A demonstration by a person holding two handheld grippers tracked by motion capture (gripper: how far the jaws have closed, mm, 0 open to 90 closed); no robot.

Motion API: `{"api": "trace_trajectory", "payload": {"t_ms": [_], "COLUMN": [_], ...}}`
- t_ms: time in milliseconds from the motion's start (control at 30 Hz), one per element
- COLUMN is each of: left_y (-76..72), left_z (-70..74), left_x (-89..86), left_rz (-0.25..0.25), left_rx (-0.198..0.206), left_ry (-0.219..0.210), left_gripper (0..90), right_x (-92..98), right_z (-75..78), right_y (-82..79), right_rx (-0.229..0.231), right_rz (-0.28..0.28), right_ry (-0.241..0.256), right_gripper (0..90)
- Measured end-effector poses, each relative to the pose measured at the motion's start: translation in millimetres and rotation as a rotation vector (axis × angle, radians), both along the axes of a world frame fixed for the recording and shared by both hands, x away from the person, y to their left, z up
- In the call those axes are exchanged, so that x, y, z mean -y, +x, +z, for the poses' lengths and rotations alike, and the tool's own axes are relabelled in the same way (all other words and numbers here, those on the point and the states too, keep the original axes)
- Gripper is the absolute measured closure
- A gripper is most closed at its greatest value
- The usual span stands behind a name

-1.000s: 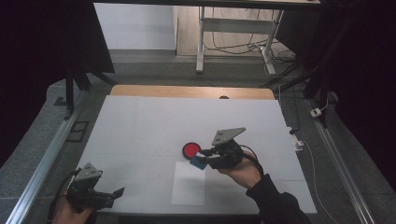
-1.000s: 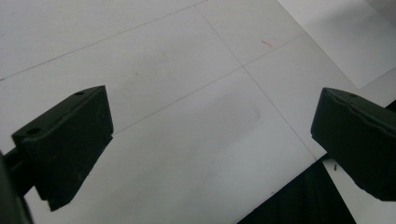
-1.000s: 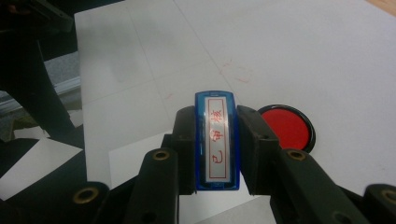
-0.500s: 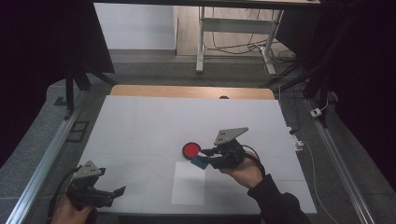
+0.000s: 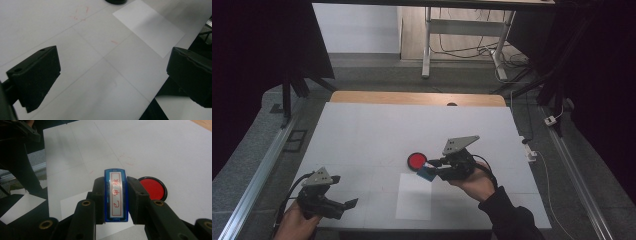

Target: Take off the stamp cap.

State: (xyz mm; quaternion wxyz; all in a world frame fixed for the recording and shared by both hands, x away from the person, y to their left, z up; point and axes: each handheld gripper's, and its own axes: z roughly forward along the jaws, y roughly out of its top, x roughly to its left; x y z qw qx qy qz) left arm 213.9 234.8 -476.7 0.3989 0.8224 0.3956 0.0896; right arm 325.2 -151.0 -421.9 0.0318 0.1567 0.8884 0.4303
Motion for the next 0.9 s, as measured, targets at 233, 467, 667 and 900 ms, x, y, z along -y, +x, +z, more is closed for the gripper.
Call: {"api": "trace_trajectory", "payload": {"t_ms": [233, 467, 667, 900], "left_y": [11.5, 23.9, 35.6, 46.1], "left_z": [0.6, 4.2, 5.7, 9.1], "left_x": [9.6, 19.3, 30.6, 42.7], "left_rz": [-0.043, -0.091, -0.132, -0.161], "left_rx": [0.014, 0.019, 0.033, 0.056], "left_ry": [0.006, 0.023, 0.049, 0.047], "left_gripper": [0.0, 0.0, 0.0, 0.0], "right_x": [1.2, 2.2, 3.0, 3.5], "right_z": [1.6, 3.1, 4.2, 4.9], "right_y": [0.5, 0.8, 1.4, 1.8], "right_rx": [0.004, 0.007, 0.006, 0.006], "right_rz": [-0.003, 0.001, 0.004, 0.012], "right_ry": [0.009, 0.009, 0.014, 0.017], "right_gripper": [70.4, 70.4, 70.4, 70.4]}}
